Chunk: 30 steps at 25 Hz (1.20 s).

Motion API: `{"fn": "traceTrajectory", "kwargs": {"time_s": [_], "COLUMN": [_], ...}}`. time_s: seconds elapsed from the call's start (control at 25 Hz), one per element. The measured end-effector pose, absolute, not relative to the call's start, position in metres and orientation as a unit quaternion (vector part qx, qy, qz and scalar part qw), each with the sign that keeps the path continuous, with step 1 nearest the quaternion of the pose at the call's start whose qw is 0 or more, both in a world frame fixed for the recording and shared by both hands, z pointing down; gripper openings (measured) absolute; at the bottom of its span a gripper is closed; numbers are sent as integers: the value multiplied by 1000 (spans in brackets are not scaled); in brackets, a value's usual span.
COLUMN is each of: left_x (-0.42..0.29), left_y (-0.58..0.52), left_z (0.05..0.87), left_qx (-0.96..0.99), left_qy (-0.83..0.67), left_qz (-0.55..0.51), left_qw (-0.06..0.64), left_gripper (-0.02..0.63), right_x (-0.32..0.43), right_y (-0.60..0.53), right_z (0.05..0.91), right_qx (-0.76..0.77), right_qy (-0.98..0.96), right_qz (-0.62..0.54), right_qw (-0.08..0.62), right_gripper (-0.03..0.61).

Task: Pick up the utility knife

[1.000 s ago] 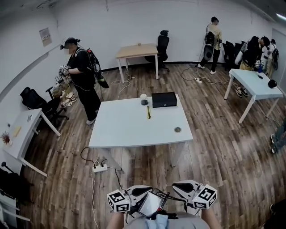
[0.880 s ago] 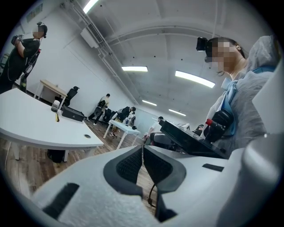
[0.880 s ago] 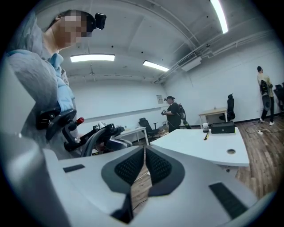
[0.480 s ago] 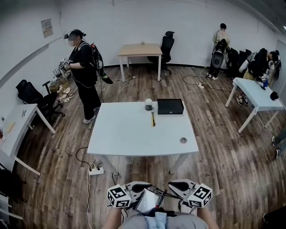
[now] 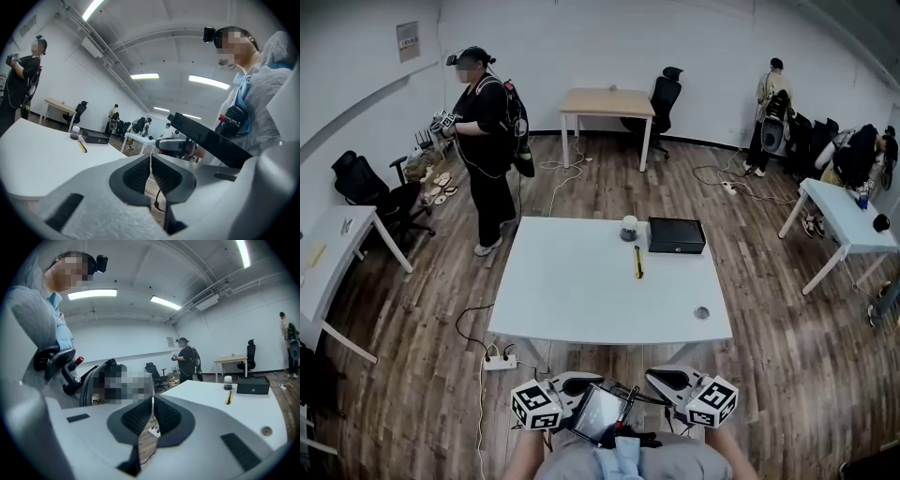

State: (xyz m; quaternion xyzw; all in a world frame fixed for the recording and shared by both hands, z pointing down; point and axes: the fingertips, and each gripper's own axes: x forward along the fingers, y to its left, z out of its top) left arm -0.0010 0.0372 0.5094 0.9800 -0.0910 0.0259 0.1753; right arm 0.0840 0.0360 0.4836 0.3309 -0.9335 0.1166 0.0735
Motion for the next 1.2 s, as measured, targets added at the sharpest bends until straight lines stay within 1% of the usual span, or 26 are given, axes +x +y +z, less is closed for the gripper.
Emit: {"fn": "traceTrajectory", "kwargs": {"time_s": [0.16,0.36,0.84,1.2], "left_x": [-22,-32,-2,-8], "left_y": [8,-20,-51,-61], "left_z": [507,507,509,516], "left_qx": [979,972,972,967], "left_qy": [-113,-142,-125,-141], "left_qz": [14,-14,6,-3], "left_qw": [171,188,198,213], "left_gripper": [18,18,18,18], "right_x": [72,76,110,121], "right_y": [9,-12,-39,-65], "right_z": [482,489,496,495], "right_qx": [358,375,401,402], "right_qy": [-925,-917,-904,-903], "right_qz": [110,122,142,139], "right_qw": [58,54,51,64], "right_gripper": [29,29,31,30]}}
